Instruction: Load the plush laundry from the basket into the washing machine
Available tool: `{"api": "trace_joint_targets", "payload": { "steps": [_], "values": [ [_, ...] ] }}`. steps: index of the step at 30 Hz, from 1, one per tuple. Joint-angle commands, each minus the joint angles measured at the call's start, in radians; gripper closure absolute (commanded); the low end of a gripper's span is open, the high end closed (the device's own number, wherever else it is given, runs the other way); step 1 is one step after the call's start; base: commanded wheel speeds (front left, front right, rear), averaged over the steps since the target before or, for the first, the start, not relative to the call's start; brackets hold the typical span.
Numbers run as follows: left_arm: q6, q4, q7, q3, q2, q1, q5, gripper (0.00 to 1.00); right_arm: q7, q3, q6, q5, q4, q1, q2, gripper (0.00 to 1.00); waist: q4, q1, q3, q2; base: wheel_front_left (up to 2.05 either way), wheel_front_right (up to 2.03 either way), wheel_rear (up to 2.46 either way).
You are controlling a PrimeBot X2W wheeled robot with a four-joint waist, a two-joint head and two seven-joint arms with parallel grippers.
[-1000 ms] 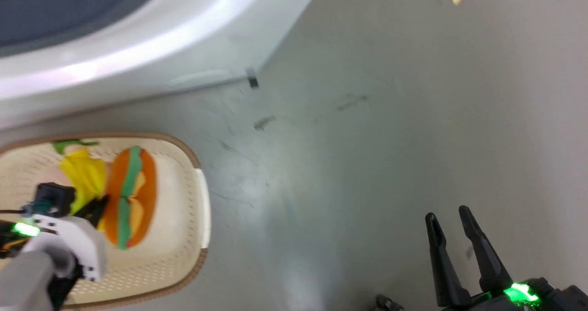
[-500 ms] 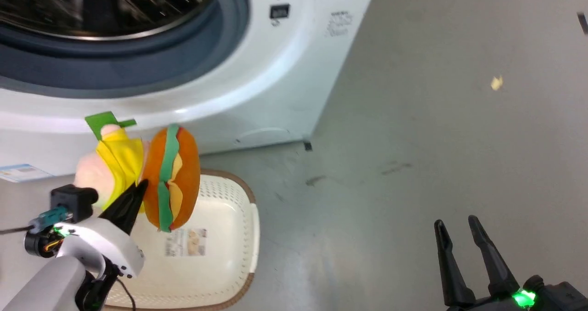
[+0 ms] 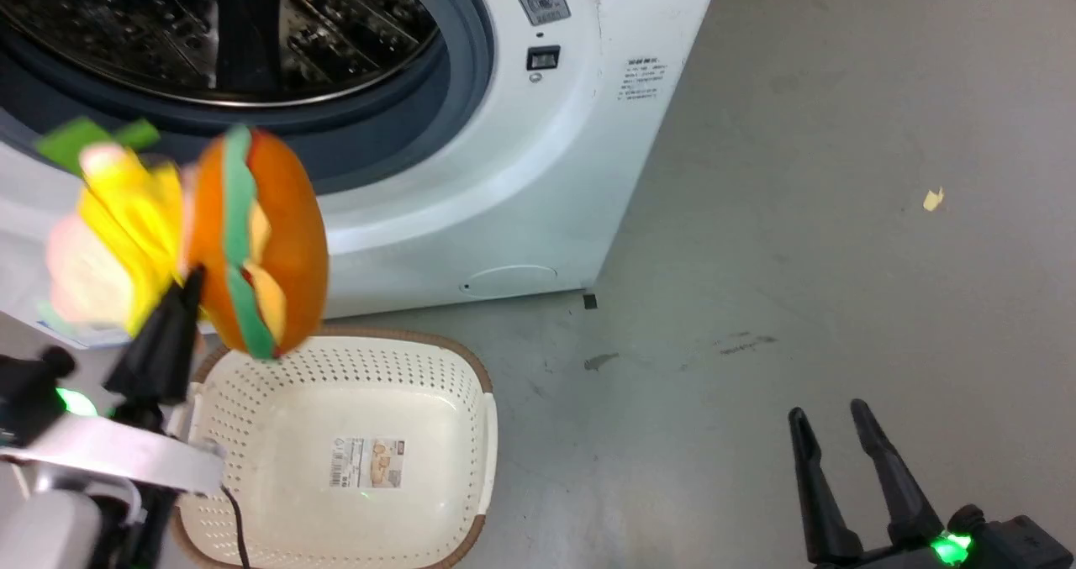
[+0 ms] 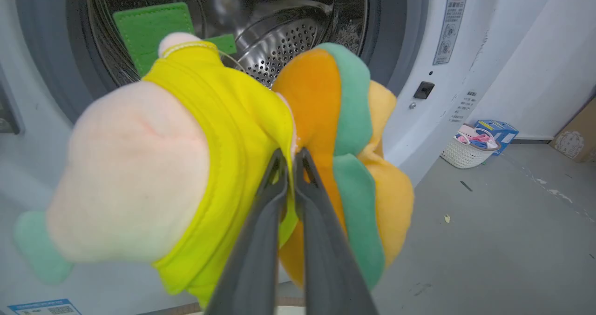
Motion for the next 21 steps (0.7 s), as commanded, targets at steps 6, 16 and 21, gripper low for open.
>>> {"api": "trace_joint_targets", "payload": {
  "steps": [6,16,21],
  "values": [
    [0.003,-0.107,-0.005,0.099,0.015,-0.029,-0.003,1.0,-0.005,0.043,0.001,-0.002,-0.032,-0.01,-0.001,0.0,-0.051,0.0001,0.083,0.0,0.0,0.0,0.0],
    [0.003,-0.092,0.034,0.111,0.176,-0.227,-0.057,1.0,-0.005,0.113,0.001,0.022,-0.112,0.018,-0.001,0.0,-0.172,0.0001,0.247,0.0,0.0,0.0,0.0],
    [0.003,-0.073,0.136,0.116,0.265,-0.368,-0.078,1.0,-0.005,0.144,0.001,0.049,-0.147,0.035,-0.001,0.0,-0.226,0.0001,0.314,0.0,0.0,0.0,0.0]
  ]
}}
